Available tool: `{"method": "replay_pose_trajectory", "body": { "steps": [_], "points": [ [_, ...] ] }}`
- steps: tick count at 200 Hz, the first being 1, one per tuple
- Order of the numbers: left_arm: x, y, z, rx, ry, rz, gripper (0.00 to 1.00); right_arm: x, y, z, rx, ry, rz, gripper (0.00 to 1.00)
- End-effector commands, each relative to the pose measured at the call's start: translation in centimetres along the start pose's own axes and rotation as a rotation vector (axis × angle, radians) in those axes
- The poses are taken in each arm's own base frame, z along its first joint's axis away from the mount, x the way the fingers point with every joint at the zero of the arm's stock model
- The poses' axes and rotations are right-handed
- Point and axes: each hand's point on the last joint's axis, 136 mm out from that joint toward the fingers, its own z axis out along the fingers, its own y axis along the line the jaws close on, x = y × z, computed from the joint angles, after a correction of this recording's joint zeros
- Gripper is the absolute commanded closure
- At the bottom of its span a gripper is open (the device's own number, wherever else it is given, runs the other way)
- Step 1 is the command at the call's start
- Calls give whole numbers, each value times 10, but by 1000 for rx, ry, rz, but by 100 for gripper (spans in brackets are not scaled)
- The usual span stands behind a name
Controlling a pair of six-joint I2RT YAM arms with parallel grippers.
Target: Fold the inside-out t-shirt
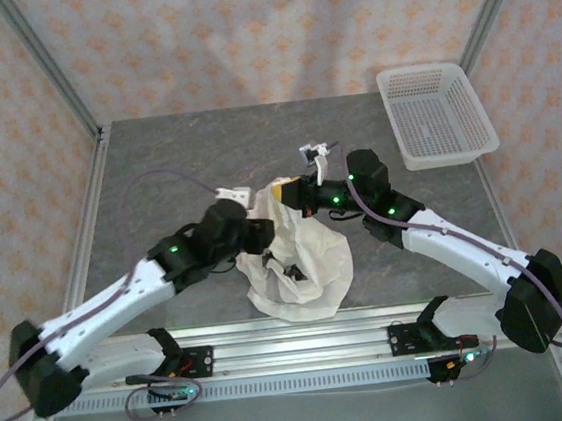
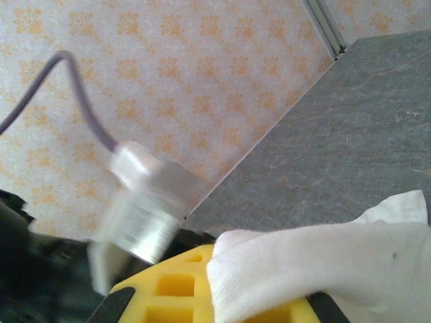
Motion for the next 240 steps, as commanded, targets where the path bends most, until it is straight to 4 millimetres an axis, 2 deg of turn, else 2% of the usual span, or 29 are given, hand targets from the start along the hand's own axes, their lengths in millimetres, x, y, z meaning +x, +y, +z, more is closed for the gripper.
{"method": "replay_pose_trajectory", "body": {
  "steps": [1,25,34,50,61,70,72,79,87,101,113,121,131,144,157,165,182,197,215,240],
  "points": [
    [-43,-7,9,-48,-153,26,51,-16,18,-7,-43,-34,-28,100],
    [-50,-9,26,-74,-149,49,47,-10,13,-7,-28,-10,-22,100],
    [-51,-5,29,-89,-143,39,51,-14,19,-13,-32,-28,-30,100],
    [-57,2,21,-106,-161,22,65,-11,14,-15,-4,-29,-22,100],
    [-62,7,11,-104,-177,-2,80,-9,8,-18,28,-34,-14,100],
    [-65,9,3,-70,-175,-27,97,-8,0,-21,66,-47,-2,100],
    [-66,8,1,-58,-175,-32,100,-8,-3,-22,78,-51,3,100],
    [-69,3,-4,8,-161,-52,100,-9,-14,-26,124,-69,23,100],
    [-70,-11,-11,128,-134,-59,100,-10,-33,-32,192,-93,55,100],
    [-69,-53,-30,409,-59,-33,100,-7,-73,-48,337,-124,119,100],
    [-64,-84,-51,596,10,3,100,1,-117,-67,504,-135,173,100],
    [-63,-95,-62,661,37,10,100,10,-139,-74,586,-108,178,100],
    [-64,-99,-70,687,44,4,100,23,-149,-73,613,-26,142,95],
    [-65,-96,-73,667,42,5,100,33,-143,-63,562,70,123,79],
    [-62,-90,-69,621,54,12,100,31,-134,-63,542,69,128,66],
    [-60,-85,-64,593,63,10,100,19,-122,-76,557,0,96,61],
    [-56,-80,-52,562,80,-5,100,9,-101,-104,576,-148,7,53],
    [-53,-79,-44,549,102,-23,100,11,-69,-117,510,-214,-131,51],
    [-52,-79,-38,543,117,-30,100,33,-28,-109,353,-151,-333,52],
    [-53,-81,-35,547,127,-32,100,60,-7,-87,247,24,-456,52]
  ]
}}
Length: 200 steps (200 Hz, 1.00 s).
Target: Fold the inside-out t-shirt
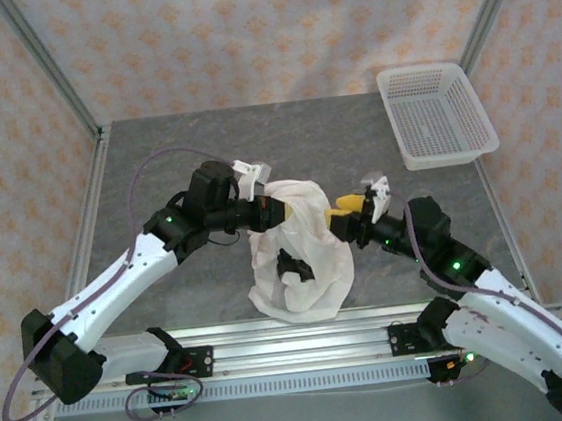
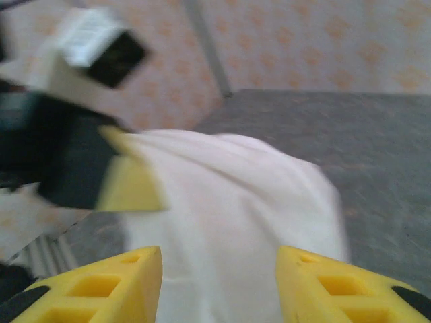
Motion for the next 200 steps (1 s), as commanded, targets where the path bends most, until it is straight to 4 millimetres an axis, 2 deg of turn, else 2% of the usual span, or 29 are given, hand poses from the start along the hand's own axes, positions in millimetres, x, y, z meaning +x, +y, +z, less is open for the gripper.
{"method": "replay_pose_trajectory", "body": {
  "steps": [1,18,35,43,49,51,58,73,106,112,122,130,164,182,200],
  "points": [
    [-11,-12,-6,34,-12,12,100,21,17,15,-84,115,-190,52],
    [-12,-14,-5,40,-10,14,100,24,25,32,-130,166,-201,52],
    [-12,-17,-7,49,-11,20,100,20,9,52,-47,156,-194,54],
    [-11,-17,-8,47,-7,24,100,18,1,59,-8,154,-194,65],
    [-10,-16,-9,44,-6,26,100,16,-1,62,5,151,-197,79],
    [-10,-16,-10,42,-6,28,100,15,-2,64,7,152,-197,88],
    [-8,-14,-11,28,-3,32,100,14,-1,65,2,152,-198,100],
    [-5,-4,-15,-33,-2,35,100,13,8,64,-44,149,-184,100],
    [2,35,-20,-238,10,32,100,16,28,47,-150,141,-131,100],
    [3,44,-21,-285,12,30,94,14,31,43,-163,126,-116,100],
    [4,60,-21,-364,13,28,81,5,37,37,-186,83,-94,100],
    [5,73,-20,-422,13,34,75,-4,40,32,-197,44,-74,100],
    [7,122,-23,-613,4,9,75,-36,42,17,-204,-89,-6,100],
    [4,126,-30,-643,-25,-5,74,-42,33,18,-163,-123,36,100],
    [-7,103,-42,-559,-121,-4,71,-40,7,24,-37,-138,107,100]
  ]
}}
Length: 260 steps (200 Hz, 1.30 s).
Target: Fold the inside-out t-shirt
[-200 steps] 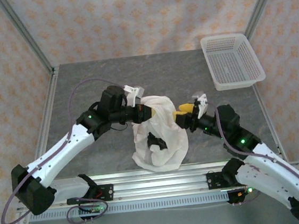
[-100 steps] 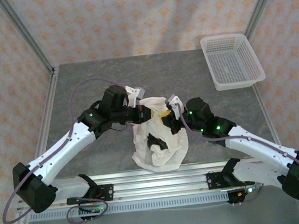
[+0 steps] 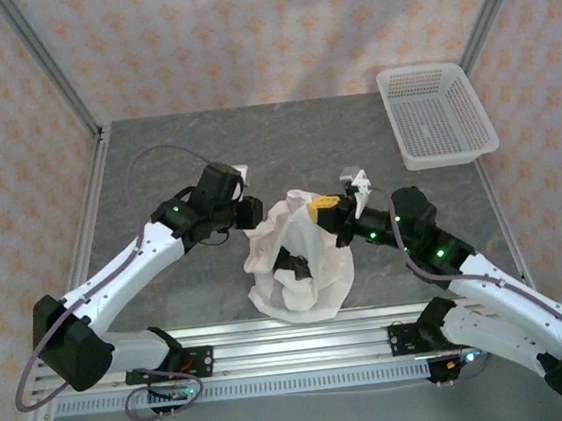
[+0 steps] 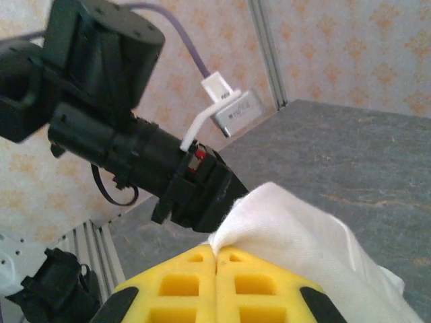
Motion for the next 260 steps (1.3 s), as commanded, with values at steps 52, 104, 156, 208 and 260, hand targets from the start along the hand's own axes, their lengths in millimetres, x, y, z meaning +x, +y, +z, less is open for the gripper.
{"method": "replay_pose_trajectory", "body": {
  "steps": [52,104,156,208,260],
  "points": [
    [-7,-76,-101,371,-334,51,61,-7,-56,18,261,-55,263,100],
    [7,-136,-43,389,-243,47,58,-11,-41,39,184,29,383,100],
    [-24,-109,-14,172,-347,-9,45,-5,-24,38,111,103,464,100],
    [-11,-119,-14,312,-270,78,100,-2,-37,21,189,122,459,96],
    [18,-107,-28,375,-221,120,100,27,-59,-20,310,248,50,47]
  ]
}}
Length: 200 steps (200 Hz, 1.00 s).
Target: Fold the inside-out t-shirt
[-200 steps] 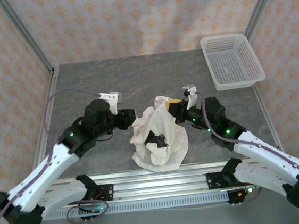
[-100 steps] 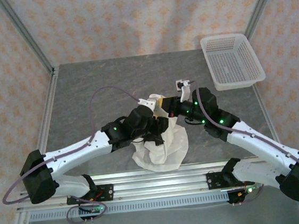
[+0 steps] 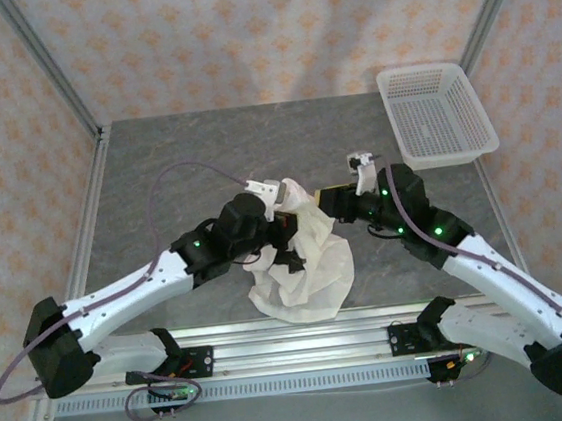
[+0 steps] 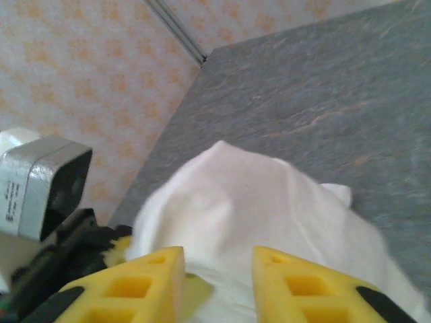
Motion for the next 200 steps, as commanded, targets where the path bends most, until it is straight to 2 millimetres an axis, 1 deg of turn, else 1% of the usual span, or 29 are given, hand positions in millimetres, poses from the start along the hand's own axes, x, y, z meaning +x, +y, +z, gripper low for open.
{"method": "replay_pose_trajectory", "body": {
  "steps": [1,10,20,26,39,53,63,75,89,96,104,114,123,126,141,149,157,174,200],
  "points": [
    [-3,-7,-14,59,-17,34,100,17,-13,-11,53,52,-268,45],
    [-3,-6,-17,58,-17,39,100,24,-13,-10,32,53,-324,30],
    [-3,-8,-18,67,-15,55,100,29,-9,-7,-19,48,-363,21],
    [-3,-10,-18,76,-12,63,100,32,-3,-5,-63,45,-384,19],
    [-3,-14,-19,94,-6,76,100,34,11,1,-151,45,-415,18],
    [-3,-17,-18,109,-3,79,100,31,16,10,-184,54,-425,20],
    [-5,-21,-20,128,-8,81,100,27,13,18,-163,54,-420,26],
    [-7,-23,-23,139,-16,84,100,23,10,27,-146,59,-414,41],
    [-9,-19,-28,116,-34,86,100,23,18,33,-188,77,-400,65],
    [-10,-15,-31,95,-45,85,100,22,21,34,-206,84,-398,84],
    [-10,-5,-35,50,-56,79,100,21,24,35,-218,91,-396,100],
    [-10,13,-40,-45,-66,55,100,19,22,34,-201,87,-384,100],
    [-8,37,-45,-158,-59,20,100,14,15,31,-152,65,-373,100],
    [-6,44,-47,-191,-54,8,98,12,11,29,-132,55,-371,100],
    [6,80,-54,-340,-23,-47,95,2,-6,19,-30,-14,-350,100],
    [13,94,-57,-384,-4,-55,95,-3,-14,11,17,-58,-338,100],
    [22,107,-58,-419,7,-106,95,-7,-19,2,35,-96,-324,100],
    [35,122,-60,-445,19,-152,95,-8,-21,-8,23,-126,-288,100],
    [40,128,-57,-442,28,-169,94,-2,-14,-9,-27,-101,-273,100]
  ]
}}
